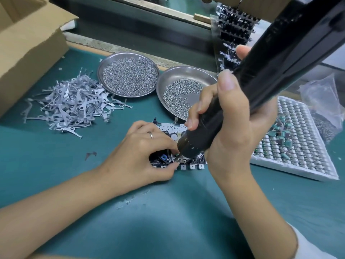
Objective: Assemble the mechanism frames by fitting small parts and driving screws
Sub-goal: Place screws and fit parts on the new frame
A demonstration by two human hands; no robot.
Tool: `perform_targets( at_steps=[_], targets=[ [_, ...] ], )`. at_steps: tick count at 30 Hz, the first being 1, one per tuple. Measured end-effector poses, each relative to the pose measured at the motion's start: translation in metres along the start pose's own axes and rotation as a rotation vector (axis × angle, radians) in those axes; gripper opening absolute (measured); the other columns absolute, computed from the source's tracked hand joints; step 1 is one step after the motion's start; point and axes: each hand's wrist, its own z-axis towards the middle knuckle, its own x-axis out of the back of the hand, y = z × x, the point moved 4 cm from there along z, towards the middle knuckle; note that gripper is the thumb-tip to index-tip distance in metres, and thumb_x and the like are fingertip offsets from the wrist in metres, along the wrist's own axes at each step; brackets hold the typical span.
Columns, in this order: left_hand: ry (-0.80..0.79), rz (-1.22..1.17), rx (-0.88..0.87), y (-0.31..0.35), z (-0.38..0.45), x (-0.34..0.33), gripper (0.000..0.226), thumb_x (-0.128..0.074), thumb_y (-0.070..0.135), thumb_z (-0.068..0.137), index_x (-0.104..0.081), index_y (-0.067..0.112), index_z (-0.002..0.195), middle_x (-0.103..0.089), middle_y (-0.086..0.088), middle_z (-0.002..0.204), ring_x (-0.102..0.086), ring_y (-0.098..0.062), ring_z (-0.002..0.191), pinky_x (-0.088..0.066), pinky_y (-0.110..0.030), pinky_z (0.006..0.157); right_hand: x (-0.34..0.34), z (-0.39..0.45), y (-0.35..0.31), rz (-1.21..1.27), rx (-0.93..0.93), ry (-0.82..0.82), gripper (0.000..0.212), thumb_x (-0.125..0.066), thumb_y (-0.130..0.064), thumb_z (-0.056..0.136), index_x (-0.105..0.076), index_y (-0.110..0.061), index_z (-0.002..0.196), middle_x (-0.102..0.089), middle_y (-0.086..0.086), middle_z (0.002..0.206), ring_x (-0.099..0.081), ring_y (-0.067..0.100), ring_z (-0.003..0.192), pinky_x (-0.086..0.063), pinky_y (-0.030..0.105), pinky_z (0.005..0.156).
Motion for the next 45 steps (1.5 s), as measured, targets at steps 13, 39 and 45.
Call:
perform_targets(
  at_steps=[13, 39, 45],
  targets=[
    [-0.013, 0.003, 0.016, -0.001, 0.0, 0.0, 0.014, -0.076, 0.024, 0.068, -0.069, 0.021, 0.079, -0.053, 0.028, 0.079, -0.046, -0.003, 0.078, -0.036, -0.033, 0.088, 0.0, -0.002, 0.002, -0.014, 0.035, -0.016, 0.015, -0.058, -0.015, 0.079, -0.045, -0.008, 0.077, -0.046, -0.002, 0.051, -0.043, 0.019, 0.032, -0.037, 0.021, 0.041],
    [-0.01, 0.067, 0.061, 0.003, -0.002, 0.0, 0.019, -0.076, 0.024, 0.067, -0.073, 0.021, 0.085, -0.067, 0.017, 0.079, -0.055, -0.011, 0.078, -0.04, -0.039, 0.092, 0.013, 0.011, 0.007, -0.064, -0.052, 0.01, 0.026, -0.061, -0.021, 0.079, -0.045, -0.009, 0.096, -0.048, 0.0, 0.05, -0.042, 0.02, 0.034, -0.037, 0.021, 0.042],
    [0.003, 0.052, 0.051, 0.006, -0.002, 0.002, 0.021, -0.076, 0.026, 0.067, -0.074, 0.02, 0.087, -0.066, 0.017, 0.079, -0.053, -0.008, 0.077, -0.039, -0.04, 0.095, 0.037, 0.002, 0.0, -0.23, 0.121, -0.004, 0.038, -0.056, -0.021, 0.083, -0.037, -0.011, 0.113, -0.05, 0.008, 0.085, -0.054, 0.015, 0.077, -0.045, 0.03, 0.073]
  ],
)
